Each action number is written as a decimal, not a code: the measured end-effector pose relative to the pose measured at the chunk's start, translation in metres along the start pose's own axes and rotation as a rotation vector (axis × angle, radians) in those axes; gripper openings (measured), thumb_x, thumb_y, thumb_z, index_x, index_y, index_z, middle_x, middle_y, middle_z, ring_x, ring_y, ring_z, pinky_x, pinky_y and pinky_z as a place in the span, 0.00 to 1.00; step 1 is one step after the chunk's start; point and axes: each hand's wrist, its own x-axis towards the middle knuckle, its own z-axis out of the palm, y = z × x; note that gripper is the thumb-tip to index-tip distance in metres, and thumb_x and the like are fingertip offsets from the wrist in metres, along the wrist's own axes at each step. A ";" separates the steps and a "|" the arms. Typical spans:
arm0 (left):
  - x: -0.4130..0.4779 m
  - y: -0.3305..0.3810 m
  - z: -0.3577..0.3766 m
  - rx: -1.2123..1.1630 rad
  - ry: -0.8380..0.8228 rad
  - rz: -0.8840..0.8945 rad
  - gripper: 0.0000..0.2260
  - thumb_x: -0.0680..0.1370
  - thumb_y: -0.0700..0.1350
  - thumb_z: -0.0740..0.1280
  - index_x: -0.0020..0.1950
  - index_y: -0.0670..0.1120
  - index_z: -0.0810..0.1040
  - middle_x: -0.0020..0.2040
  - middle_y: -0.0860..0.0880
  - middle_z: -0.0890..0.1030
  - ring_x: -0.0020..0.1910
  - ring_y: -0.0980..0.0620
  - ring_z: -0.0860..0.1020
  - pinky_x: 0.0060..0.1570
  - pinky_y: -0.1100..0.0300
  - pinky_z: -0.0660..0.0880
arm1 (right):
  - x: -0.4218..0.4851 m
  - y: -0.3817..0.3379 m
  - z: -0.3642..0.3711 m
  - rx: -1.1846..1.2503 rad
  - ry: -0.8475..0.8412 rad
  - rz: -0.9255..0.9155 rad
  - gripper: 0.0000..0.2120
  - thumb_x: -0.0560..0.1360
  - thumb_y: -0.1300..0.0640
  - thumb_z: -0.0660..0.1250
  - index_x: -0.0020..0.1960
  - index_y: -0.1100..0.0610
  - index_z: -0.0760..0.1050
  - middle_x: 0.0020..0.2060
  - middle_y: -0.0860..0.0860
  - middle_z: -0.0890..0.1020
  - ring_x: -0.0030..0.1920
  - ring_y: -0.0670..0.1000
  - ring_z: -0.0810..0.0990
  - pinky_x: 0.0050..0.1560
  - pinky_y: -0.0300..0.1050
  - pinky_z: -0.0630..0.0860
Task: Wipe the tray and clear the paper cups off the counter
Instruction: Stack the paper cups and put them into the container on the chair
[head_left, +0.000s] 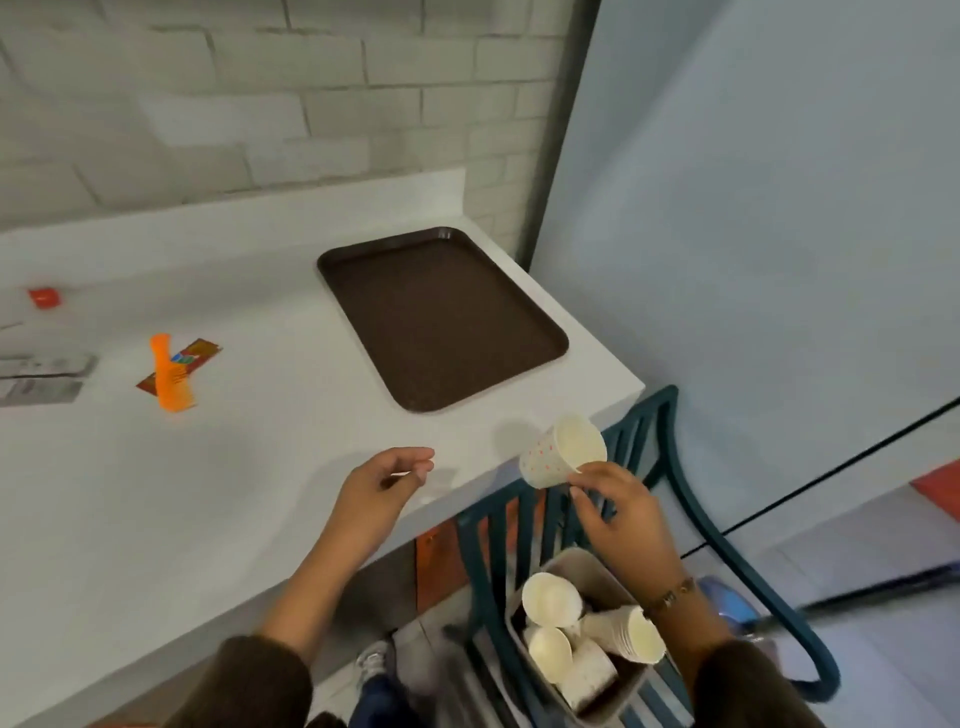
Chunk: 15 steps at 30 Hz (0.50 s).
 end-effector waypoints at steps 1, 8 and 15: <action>-0.014 -0.001 0.013 -0.008 -0.022 0.016 0.07 0.77 0.46 0.65 0.51 0.57 0.79 0.48 0.64 0.78 0.48 0.66 0.76 0.44 0.77 0.69 | -0.021 0.013 -0.007 -0.049 -0.030 0.018 0.07 0.72 0.63 0.69 0.49 0.56 0.82 0.49 0.44 0.79 0.49 0.42 0.75 0.50 0.23 0.67; -0.073 -0.014 0.059 -0.071 -0.094 -0.020 0.09 0.77 0.42 0.66 0.50 0.56 0.79 0.50 0.56 0.82 0.52 0.58 0.79 0.56 0.62 0.71 | -0.116 0.075 0.017 -0.273 -0.536 0.106 0.15 0.75 0.55 0.62 0.61 0.55 0.75 0.60 0.51 0.76 0.62 0.52 0.72 0.69 0.44 0.61; -0.108 -0.022 0.053 -0.023 -0.072 -0.035 0.10 0.77 0.40 0.66 0.50 0.56 0.78 0.49 0.56 0.82 0.52 0.61 0.79 0.58 0.63 0.70 | -0.120 0.081 0.075 -0.653 -0.861 0.042 0.19 0.77 0.57 0.58 0.67 0.61 0.67 0.68 0.59 0.67 0.69 0.57 0.64 0.74 0.54 0.50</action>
